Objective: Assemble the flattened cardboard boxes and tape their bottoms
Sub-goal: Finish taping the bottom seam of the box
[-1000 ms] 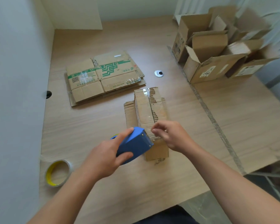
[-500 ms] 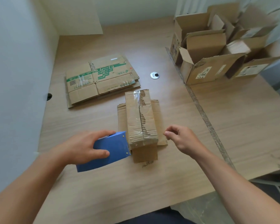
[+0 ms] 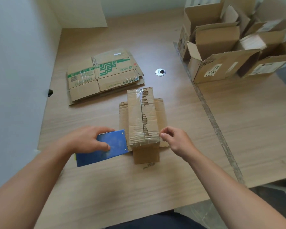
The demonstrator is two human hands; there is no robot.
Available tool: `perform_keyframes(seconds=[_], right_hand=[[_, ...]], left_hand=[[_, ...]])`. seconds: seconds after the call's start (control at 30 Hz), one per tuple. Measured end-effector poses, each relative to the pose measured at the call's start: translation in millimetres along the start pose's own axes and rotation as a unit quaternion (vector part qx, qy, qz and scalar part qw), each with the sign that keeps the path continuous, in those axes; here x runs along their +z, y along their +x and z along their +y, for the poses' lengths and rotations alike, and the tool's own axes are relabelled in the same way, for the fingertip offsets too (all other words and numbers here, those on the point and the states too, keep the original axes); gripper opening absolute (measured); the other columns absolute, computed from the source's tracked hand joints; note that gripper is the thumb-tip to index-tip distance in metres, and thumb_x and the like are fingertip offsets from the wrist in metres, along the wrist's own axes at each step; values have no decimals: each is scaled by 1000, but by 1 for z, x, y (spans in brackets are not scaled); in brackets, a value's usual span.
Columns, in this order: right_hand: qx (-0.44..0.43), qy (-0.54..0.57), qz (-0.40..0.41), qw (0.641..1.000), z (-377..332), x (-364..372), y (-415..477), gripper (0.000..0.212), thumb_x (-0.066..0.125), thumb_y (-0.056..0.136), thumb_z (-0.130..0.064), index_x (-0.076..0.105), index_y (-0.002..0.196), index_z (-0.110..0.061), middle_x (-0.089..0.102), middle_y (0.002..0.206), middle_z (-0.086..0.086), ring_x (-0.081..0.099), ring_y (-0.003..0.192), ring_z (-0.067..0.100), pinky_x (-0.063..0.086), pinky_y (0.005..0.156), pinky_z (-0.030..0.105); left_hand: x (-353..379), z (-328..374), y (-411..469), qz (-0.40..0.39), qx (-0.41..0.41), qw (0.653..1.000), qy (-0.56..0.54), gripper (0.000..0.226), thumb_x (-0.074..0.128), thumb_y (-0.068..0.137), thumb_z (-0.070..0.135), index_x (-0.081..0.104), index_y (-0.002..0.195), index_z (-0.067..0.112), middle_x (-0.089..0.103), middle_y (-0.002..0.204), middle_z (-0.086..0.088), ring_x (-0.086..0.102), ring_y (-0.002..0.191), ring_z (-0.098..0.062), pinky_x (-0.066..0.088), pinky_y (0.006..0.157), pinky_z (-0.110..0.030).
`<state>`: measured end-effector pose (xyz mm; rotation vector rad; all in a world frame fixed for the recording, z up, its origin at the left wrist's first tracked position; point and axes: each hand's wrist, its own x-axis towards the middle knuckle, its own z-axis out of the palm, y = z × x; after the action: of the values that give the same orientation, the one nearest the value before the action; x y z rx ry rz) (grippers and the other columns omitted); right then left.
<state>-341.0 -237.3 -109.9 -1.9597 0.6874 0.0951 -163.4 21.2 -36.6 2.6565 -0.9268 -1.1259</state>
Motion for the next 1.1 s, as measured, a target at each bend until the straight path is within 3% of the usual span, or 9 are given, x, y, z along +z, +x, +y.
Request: perform_keyframes(seconds=[0.1,0.2,0.33,0.5,0.67,0.83,0.97,1.1], right_hand=[[-2,19,22,1000,8,4,-8,13,62,96,-17,70,86,-20,69,79,-9,63,81,10,50,78,30],[0,29,41,999,14,9,-10,15,62,95,-14,69,84,-20,68,77,-8,63,79,13,49,78,31],[15,25,54,998,16,16,-7,17,62,95,-16,66,82,-25,68,78,-9,62,79,12,48,77,30],[49,2,55,997,18,29,1,9,62,97,-22,59,105,-24,61,80,-4,58,79,16,38,62,17],[43,-20,122,991,19,36,3,14,63,96,-27,55,102,-17,54,98,3,50,90,17,34,76,25],[35,-56,97,993,18,42,-4,31,52,102,-33,54,77,-15,61,75,1,56,78,25,36,65,36],[47,-48,73,995,17,42,-5,27,67,93,-39,53,78,-21,59,73,-7,54,72,15,36,64,31],[29,-72,32,996,21,34,7,27,72,90,-29,52,75,-20,56,68,-9,50,67,12,38,62,26]], left_hand=[[0,-3,4,-6,13,1000,-1,51,72,81,43,50,125,57,63,112,20,59,98,-4,49,85,-28],[0,-5,7,-19,17,1000,-8,51,72,83,42,51,128,55,63,113,18,59,99,-6,49,86,-29],[0,-5,17,-24,18,1000,7,53,71,82,42,50,130,53,63,114,15,59,99,-8,44,76,-23],[10,-5,31,-18,-6,999,32,61,69,77,49,48,134,51,60,108,12,56,96,-13,43,73,-27],[15,-10,35,-8,-10,1000,4,68,64,65,55,49,131,53,62,107,12,57,90,-6,46,72,-27],[19,-10,37,2,-6,1000,11,64,68,71,51,48,132,53,62,110,11,57,92,-9,44,70,-25],[19,-11,38,9,-1,1000,26,64,70,76,50,47,136,52,60,108,10,56,93,-12,42,70,-24],[17,-12,42,2,-3,999,37,67,68,74,53,44,138,53,58,109,11,55,94,-13,46,77,-29]])
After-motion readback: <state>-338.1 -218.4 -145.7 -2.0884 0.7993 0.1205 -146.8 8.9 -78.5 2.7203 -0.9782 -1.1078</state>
